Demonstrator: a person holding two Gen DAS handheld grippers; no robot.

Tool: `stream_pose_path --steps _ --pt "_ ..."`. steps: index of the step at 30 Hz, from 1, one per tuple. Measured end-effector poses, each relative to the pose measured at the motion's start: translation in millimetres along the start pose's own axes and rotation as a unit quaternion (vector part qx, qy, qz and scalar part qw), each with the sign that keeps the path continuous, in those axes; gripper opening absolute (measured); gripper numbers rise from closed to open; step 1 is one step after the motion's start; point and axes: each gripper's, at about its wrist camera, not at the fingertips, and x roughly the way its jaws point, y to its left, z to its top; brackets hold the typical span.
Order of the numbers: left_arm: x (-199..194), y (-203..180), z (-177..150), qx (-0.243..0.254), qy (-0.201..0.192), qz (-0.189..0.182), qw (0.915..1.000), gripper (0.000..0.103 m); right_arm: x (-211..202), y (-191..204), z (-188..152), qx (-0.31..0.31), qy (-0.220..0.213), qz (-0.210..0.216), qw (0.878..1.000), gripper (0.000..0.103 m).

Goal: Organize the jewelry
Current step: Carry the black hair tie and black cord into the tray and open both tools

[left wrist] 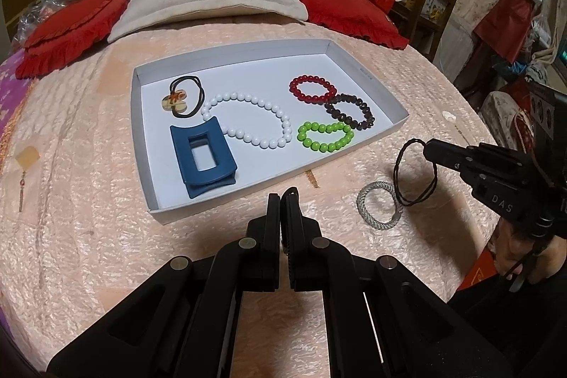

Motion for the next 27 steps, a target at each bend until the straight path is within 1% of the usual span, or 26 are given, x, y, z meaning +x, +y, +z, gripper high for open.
stream_pose_path --steps 2,9,12,16,19,23,25,27 --pt "-1 -1 2 -0.002 -0.002 -0.001 1.0 0.002 -1 1 1 0.0 -0.002 0.0 1.0 0.003" --pt "-12 0 17 -0.022 -0.027 -0.014 0.9993 0.002 -2 1 11 0.006 -0.012 0.002 1.0 0.003" --pt "-14 1 26 -0.035 -0.038 -0.031 0.9982 0.002 -5 -2 21 0.018 -0.027 0.005 0.999 0.003" --pt "-16 3 49 -0.058 -0.065 -0.025 0.9959 0.002 -2 -4 39 0.033 -0.05 0.009 0.998 0.003" --pt "-2 11 73 -0.084 -0.082 -0.001 0.993 0.002 10 -3 49 0.037 -0.051 0.01 0.998 0.003" --pt "32 27 97 -0.122 -0.071 0.02 0.9897 0.001 32 -1 58 0.039 -0.042 0.014 0.998 0.003" --pt "52 37 106 -0.145 -0.067 0.031 0.9867 0.001 44 -1 63 0.041 -0.038 0.016 0.998 0.003" --pt "64 45 110 -0.163 -0.067 0.028 0.9839 0.001 55 -4 68 0.048 -0.036 0.022 0.998 0.003"
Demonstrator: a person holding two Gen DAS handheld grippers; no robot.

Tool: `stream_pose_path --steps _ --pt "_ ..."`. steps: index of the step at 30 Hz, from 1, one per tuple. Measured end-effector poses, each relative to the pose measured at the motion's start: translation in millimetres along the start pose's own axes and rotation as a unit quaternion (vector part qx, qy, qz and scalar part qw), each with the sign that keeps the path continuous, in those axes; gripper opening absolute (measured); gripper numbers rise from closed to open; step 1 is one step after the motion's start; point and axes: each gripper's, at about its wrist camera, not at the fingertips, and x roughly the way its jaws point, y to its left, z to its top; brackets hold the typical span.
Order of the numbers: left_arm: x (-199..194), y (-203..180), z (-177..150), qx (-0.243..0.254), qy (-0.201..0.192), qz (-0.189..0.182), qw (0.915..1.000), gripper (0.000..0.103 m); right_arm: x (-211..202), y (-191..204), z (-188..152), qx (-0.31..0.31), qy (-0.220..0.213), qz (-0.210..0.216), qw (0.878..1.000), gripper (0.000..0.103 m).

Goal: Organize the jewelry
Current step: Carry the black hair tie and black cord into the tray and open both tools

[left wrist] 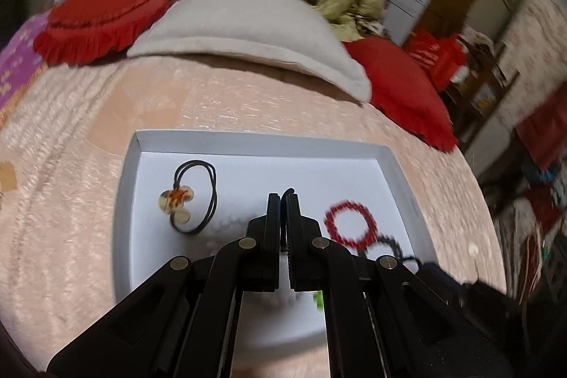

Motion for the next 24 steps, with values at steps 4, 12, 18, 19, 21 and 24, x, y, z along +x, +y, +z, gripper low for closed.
stream_pose_path --steps 4,12,18,19,21,24 --pt "19 15 4 -0.044 -0.016 -0.003 0.9989 0.001 21 -8 10 0.029 -0.001 0.024 0.999 0.003" --pt "60 38 -5 -0.069 0.043 0.055 0.9951 0.001 75 -13 9 0.081 0.046 0.024 0.995 0.003" --pt "54 40 -7 -0.055 0.035 0.058 0.9962 0.019 86 -12 6 0.083 0.055 0.005 0.995 0.003" --pt "51 38 -8 -0.047 0.031 0.059 0.9966 0.031 84 -13 6 0.082 0.054 0.006 0.995 0.003" --pt "46 36 -9 -0.035 0.024 0.064 0.997 0.041 80 -11 6 0.082 0.048 0.004 0.995 0.006" --pt "40 32 -8 -0.015 0.019 0.075 0.9969 0.042 74 -10 7 0.078 0.044 0.003 0.996 0.01"
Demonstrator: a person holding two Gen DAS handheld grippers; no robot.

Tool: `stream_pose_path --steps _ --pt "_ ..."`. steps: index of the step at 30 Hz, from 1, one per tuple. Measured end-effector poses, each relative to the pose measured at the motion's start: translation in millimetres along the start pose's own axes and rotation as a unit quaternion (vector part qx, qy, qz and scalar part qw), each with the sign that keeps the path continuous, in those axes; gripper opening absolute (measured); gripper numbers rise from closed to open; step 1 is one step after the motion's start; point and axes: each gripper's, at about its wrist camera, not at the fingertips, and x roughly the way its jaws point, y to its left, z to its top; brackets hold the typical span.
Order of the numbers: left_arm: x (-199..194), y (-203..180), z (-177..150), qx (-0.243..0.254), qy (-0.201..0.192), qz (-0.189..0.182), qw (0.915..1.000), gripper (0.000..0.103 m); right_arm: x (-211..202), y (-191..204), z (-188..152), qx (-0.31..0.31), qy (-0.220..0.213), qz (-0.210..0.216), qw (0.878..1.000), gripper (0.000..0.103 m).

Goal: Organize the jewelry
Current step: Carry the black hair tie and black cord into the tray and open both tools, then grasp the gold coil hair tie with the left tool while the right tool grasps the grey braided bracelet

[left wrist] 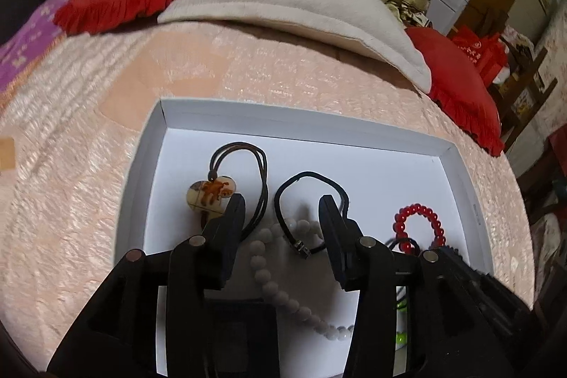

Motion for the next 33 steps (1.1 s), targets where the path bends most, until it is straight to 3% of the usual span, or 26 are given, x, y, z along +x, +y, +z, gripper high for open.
stream_pose_path --steps 12,16,18,23,27,33 --pt "-54 3 -30 0.043 -0.028 0.055 0.9972 0.043 -57 6 -22 -0.035 -0.021 -0.03 0.999 0.012" --pt "-70 0 -44 0.045 -0.034 0.054 0.9969 0.045 -80 10 -41 -0.04 -0.026 -0.023 0.999 0.017" --pt "-80 0 -55 0.045 -0.035 0.054 0.9969 0.048 -89 12 -51 -0.053 -0.026 -0.024 0.998 0.025" --pt "-102 1 -80 0.053 -0.031 0.041 0.9973 0.049 -106 3 -77 -0.071 -0.015 -0.026 0.997 0.026" --pt "-113 5 -110 0.08 -0.011 0.032 0.9962 0.049 -117 -14 -101 -0.082 0.003 -0.034 0.996 0.028" --pt "-105 -9 -152 0.162 0.031 0.008 0.9863 0.048 -113 -32 -122 -0.112 0.034 -0.049 0.992 0.029"
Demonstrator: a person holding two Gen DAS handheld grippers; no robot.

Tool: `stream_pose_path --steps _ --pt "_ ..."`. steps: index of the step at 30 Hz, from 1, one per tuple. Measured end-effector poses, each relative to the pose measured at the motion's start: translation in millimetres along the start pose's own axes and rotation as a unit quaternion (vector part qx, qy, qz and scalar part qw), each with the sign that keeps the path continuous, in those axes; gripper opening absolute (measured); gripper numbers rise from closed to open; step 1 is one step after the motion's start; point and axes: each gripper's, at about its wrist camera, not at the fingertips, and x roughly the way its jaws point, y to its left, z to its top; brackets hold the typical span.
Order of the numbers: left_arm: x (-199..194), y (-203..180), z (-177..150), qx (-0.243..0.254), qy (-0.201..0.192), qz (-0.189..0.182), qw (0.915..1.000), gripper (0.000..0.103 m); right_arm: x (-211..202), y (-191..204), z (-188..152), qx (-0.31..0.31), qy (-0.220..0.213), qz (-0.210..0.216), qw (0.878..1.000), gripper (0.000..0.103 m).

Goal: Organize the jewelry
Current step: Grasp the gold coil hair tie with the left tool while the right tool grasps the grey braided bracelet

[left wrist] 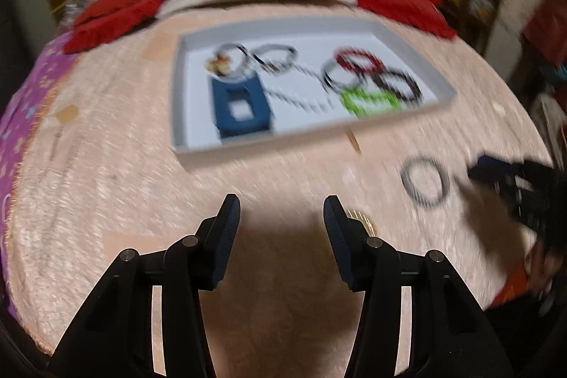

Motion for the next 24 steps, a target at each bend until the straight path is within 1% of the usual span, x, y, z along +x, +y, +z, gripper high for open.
stream_pose_path --steps 5,10,12,15,16,17,21,22,24 --pt "11 -11 -5 0.025 0.016 -0.016 0.9994 0.046 1 0 4 0.006 -0.004 0.013 1.0 0.029" --pt "23 -20 -8 0.045 0.033 -0.014 0.9983 0.041 4 11 10 -0.007 -0.002 0.016 1.0 0.029" --pt "25 -25 -10 0.059 0.033 -0.006 0.9977 0.041 5 13 10 -0.01 -0.001 0.016 1.0 0.029" --pt "24 -30 -13 0.071 0.04 -0.018 0.9965 0.029 6 12 10 -0.009 0.0 0.016 1.0 0.029" --pt "23 -32 -14 0.078 0.041 -0.022 0.9959 0.021 6 12 10 -0.009 0.001 0.015 1.0 0.029" --pt "22 -34 -15 0.086 0.044 -0.04 0.9945 0.009 7 11 9 -0.008 0.002 0.013 1.0 0.029" --pt "20 -39 -17 0.1 0.046 -0.071 0.9914 0.008 12 10 8 -0.008 0.012 0.013 1.0 0.029" --pt "20 -38 -17 0.097 0.045 -0.075 0.9914 0.008 14 12 8 -0.011 0.013 0.015 1.0 0.029" --pt "17 -38 -16 0.095 0.036 -0.071 0.9923 0.008 16 16 9 -0.017 0.014 0.018 1.0 0.029"
